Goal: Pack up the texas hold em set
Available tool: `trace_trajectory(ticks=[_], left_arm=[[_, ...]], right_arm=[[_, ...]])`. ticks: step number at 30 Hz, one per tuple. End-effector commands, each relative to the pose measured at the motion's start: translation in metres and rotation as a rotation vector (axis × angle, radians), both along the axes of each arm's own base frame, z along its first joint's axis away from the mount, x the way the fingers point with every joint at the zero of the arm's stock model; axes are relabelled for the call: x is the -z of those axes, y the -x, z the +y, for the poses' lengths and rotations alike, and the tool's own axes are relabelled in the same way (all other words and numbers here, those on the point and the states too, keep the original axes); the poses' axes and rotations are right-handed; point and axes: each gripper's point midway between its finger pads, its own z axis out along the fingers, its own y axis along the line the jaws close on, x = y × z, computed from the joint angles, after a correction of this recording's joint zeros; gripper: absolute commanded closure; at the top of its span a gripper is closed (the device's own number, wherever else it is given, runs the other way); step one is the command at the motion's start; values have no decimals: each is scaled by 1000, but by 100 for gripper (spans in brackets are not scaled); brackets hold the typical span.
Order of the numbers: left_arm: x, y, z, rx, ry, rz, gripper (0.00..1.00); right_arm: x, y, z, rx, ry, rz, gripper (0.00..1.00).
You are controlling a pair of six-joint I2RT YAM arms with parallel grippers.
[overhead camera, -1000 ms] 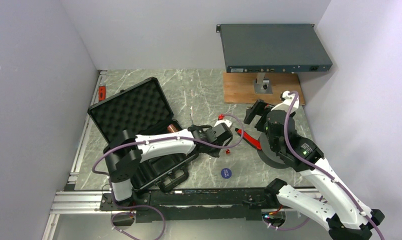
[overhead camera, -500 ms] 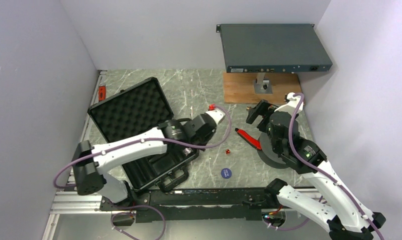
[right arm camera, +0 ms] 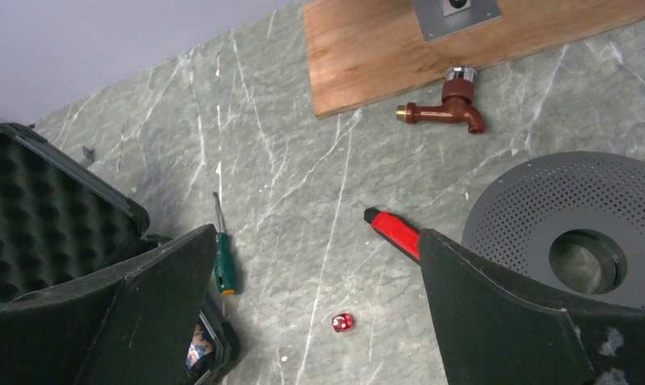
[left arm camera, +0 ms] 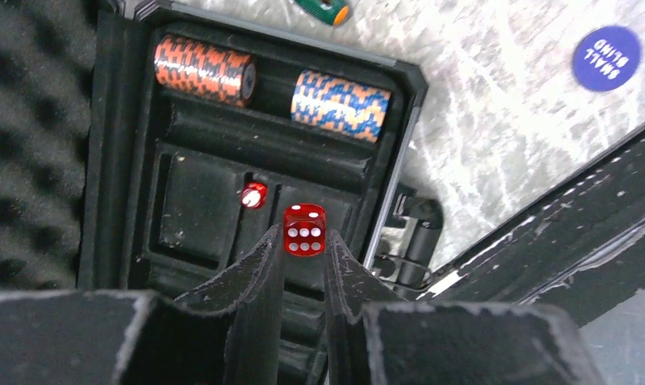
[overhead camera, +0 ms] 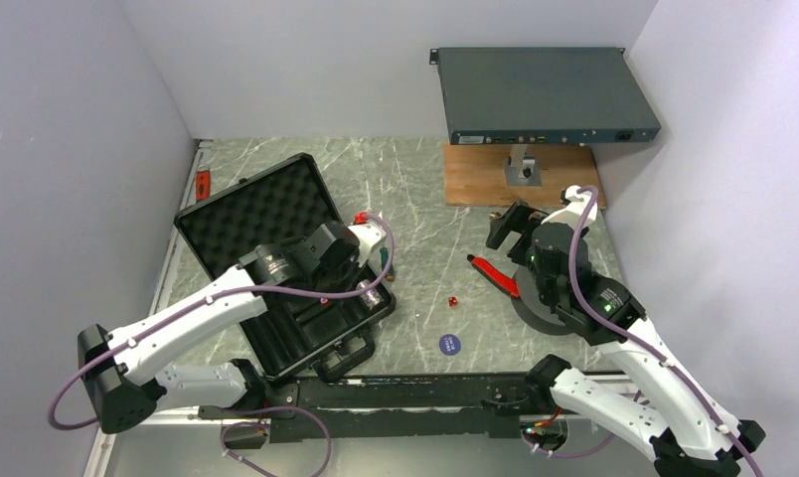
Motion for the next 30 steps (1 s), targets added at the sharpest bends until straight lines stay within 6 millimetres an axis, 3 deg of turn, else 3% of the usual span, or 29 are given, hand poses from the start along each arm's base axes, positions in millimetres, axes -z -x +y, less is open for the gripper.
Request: trace_trajectory(ticks=[1, 5, 10, 20, 30], left_arm=[[-1, -5, 22, 16, -30, -33, 100], [9, -13, 37, 5, -48, -40, 100], [40, -20, 63, -19, -112, 31, 100], [79, -17, 75, 4, -171, 138, 100], [91, -19, 82, 7, -225, 212, 100]], right_arm=[[2, -3, 5, -12, -14, 1, 1], [7, -4, 8, -21, -15, 10, 1], [10, -4, 7, -20, -6, 15, 1], [15, -4, 6, -20, 17, 20, 1], [19, -4, 8, -33, 28, 35, 0]])
